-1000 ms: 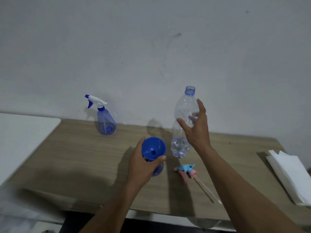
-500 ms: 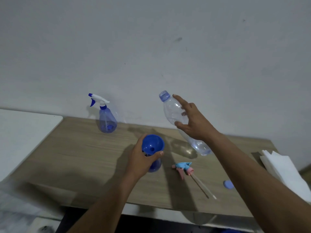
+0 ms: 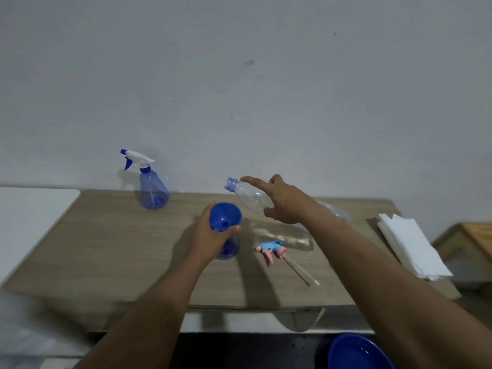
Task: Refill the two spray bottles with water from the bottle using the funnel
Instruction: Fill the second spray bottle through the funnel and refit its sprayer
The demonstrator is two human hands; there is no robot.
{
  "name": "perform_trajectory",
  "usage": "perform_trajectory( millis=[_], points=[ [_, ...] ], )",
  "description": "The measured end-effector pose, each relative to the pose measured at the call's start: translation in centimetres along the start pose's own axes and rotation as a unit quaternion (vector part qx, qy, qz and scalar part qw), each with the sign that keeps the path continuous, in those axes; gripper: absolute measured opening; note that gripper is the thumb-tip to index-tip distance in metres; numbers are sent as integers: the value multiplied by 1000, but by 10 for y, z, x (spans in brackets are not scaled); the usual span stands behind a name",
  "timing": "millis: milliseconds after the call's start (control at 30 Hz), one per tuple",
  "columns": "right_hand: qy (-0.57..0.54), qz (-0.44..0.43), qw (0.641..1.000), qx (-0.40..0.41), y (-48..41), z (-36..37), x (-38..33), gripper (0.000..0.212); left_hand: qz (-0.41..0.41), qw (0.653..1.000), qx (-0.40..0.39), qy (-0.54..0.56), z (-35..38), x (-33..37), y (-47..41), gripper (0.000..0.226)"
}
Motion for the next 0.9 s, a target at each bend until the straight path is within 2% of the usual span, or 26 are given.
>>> perform_trajectory(
  millis=[167, 333, 433, 900],
  points=[
    [80, 17, 997, -8, 8, -2, 0, 89, -10, 1000, -10, -12, -2, 2, -1, 83],
    [91, 25, 995, -21, 15, 6, 2, 89, -1, 1000, -17, -20, -5, 8, 2, 59],
    [107, 26, 994, -26, 18, 12, 3, 89, 0, 999, -24, -22, -7, 11, 2, 56],
    [158, 18, 987, -11, 18, 20, -5, 89, -1, 999, -37, -31, -10, 15, 3, 61]
  ],
)
Point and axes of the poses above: each hand's wrist, its own y-axis away from the middle knuckle, its own z-axis out of the palm, x = y × z, the point moved 6 cm from there along -y, towards the middle knuckle, and after that the axes turned 10 degrees about z, right-handed, at the moved point
